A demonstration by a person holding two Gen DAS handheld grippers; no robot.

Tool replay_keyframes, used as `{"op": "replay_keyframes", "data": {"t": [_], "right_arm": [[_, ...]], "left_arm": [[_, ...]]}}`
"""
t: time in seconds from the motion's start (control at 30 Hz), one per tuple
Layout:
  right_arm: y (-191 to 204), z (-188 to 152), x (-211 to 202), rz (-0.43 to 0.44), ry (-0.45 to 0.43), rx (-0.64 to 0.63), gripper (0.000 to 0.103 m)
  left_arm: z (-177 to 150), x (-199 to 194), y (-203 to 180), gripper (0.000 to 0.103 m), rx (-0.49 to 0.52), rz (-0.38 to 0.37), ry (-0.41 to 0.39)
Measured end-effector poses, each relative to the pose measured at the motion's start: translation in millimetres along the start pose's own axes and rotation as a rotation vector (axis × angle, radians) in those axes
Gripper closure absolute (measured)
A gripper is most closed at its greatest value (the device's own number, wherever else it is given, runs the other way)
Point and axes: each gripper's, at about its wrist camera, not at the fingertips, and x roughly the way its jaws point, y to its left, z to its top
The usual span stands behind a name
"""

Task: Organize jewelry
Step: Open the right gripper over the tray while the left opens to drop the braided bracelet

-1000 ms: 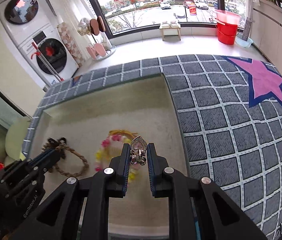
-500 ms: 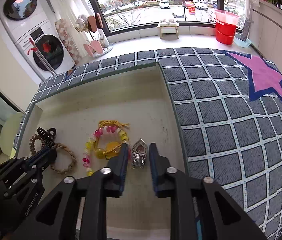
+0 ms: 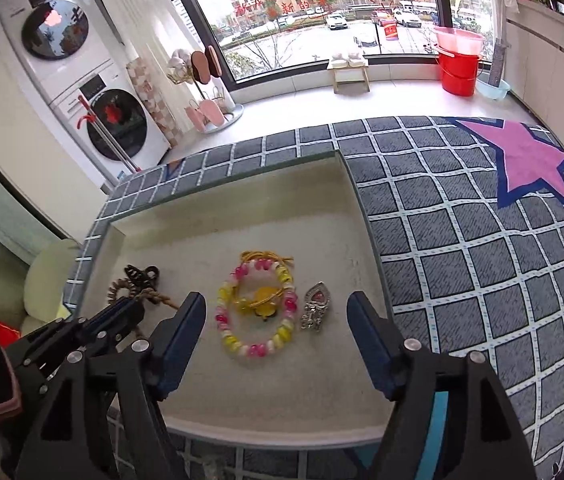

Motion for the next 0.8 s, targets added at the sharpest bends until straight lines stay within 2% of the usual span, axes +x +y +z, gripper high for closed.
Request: {"op": "replay_keyframes", "data": {"t": [0.2, 0.53, 0.57, 0.6, 0.67, 0.8], "right_arm": [[-4.9, -0.3, -12.6, 0.034, -0.013, 0.051, 0.023], [-13.8, -1.3, -22.5, 0.037, -0.02, 0.084, 0.023], [-15.0, -1.8, -23.3, 0.041, -0.019, 0.09, 0.023], [-15.6, -2.3, -24.3, 0.044, -0.019, 0.094, 0.023], [-16.4, -2.8, -26.4, 0.046, -0.02, 0.096, 0.023], [-16.5, -4.7, -31.5, 0.045, -0.029, 0.097, 0.021]], "left_arm": [[3.2, -8.2, 6.7, 0.082, -0.021, -0.003, -0.02], [8.4, -9.4, 12.3, 0.082, -0.035, -0.003, -0.03], [8.3, -9.7, 12.4, 0.062, -0.035, -0.003, -0.032], [8.4, -10.1, 12.6, 0.002, -0.038, -0.002, -0.032], [7.8, -15.6, 15.7, 0.0, -0.063, 0.035, -0.062], [10.8, -18.3, 16.6, 0.0, -0.055, 0.045, -0.064]]}}
